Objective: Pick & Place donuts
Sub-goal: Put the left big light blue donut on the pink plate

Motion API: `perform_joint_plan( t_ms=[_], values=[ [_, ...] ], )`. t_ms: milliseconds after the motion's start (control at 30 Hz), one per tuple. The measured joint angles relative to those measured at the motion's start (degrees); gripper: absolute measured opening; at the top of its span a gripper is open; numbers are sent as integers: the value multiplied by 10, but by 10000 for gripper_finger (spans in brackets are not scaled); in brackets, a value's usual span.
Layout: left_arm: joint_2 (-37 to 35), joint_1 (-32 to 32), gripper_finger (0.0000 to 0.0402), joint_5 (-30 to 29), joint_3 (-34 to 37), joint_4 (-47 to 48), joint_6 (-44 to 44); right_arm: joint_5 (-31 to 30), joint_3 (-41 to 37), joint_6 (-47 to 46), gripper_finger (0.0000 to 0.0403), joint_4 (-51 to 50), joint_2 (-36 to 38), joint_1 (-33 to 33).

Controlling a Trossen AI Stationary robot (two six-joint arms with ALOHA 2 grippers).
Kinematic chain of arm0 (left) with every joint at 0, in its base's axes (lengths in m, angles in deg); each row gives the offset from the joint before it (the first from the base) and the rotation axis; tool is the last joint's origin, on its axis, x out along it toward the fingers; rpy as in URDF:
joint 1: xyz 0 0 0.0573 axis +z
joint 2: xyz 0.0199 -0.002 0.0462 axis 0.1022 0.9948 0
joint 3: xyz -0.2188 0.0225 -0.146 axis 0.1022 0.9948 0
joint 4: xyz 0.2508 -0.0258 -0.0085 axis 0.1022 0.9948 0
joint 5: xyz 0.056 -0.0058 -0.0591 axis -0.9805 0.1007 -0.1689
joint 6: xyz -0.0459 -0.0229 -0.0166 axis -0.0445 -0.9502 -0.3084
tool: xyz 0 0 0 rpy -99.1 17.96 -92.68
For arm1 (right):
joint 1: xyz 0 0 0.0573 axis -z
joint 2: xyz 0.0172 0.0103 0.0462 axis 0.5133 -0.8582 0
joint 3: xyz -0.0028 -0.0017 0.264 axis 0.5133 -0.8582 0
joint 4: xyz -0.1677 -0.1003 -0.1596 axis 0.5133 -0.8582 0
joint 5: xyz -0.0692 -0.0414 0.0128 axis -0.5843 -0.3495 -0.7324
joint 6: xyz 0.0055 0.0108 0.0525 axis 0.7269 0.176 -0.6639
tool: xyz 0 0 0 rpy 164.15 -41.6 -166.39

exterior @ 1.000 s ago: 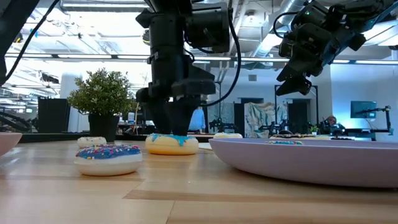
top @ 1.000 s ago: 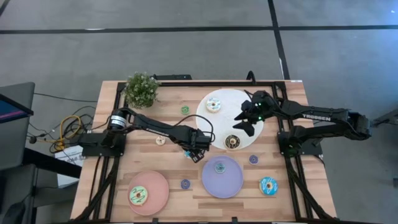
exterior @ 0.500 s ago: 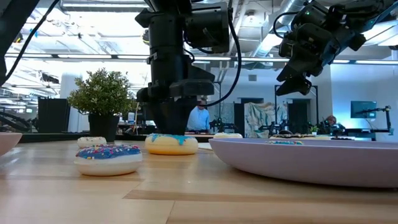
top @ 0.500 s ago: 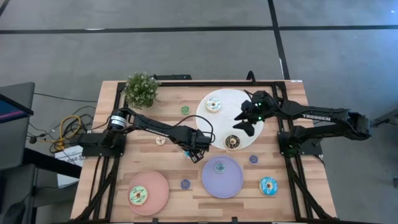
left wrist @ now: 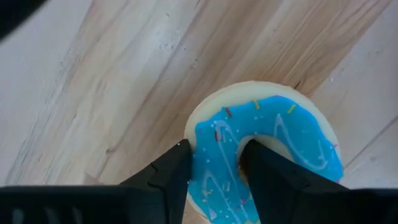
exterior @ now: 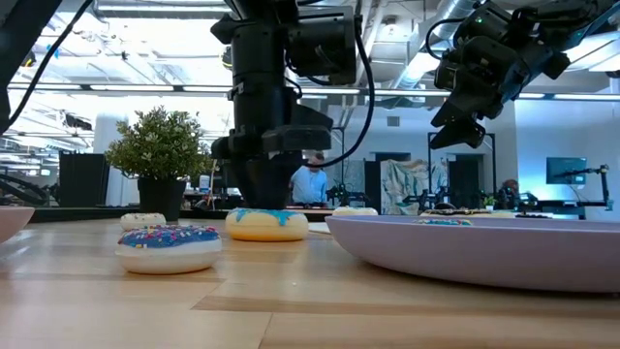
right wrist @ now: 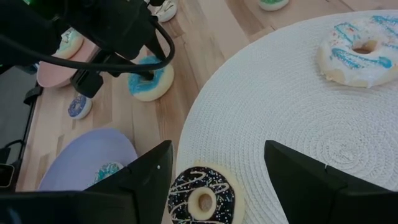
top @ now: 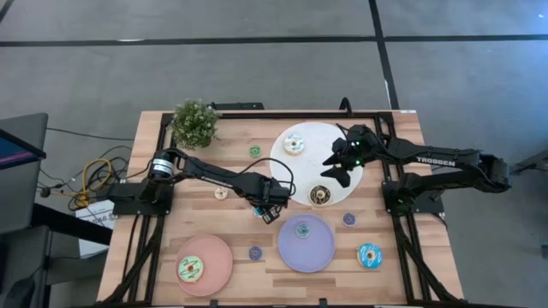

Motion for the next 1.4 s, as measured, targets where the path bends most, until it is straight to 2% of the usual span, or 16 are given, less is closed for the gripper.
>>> perform_joint_plan(
  t_ms=[600, 833, 1067, 1300, 1400],
  values=[
    [1, 0, 115, 8, -29, 46, -10, 0, 0, 0, 244, 0, 0, 0],
    [-10, -8, 115, 75, -29, 66, -17, 0, 0, 0, 244, 0, 0, 0],
    [-71, -51, 115, 32, -30, 99, -40, 0, 0, -13, 244, 2, 0, -1],
    [-132, -121, 115, -37, -31, 184, -102, 0, 0, -145, 244, 27, 0, -1],
    [-137, -152, 115, -44, -30, 211, -128, 0, 0, -178, 244, 31, 0, -1]
  ],
)
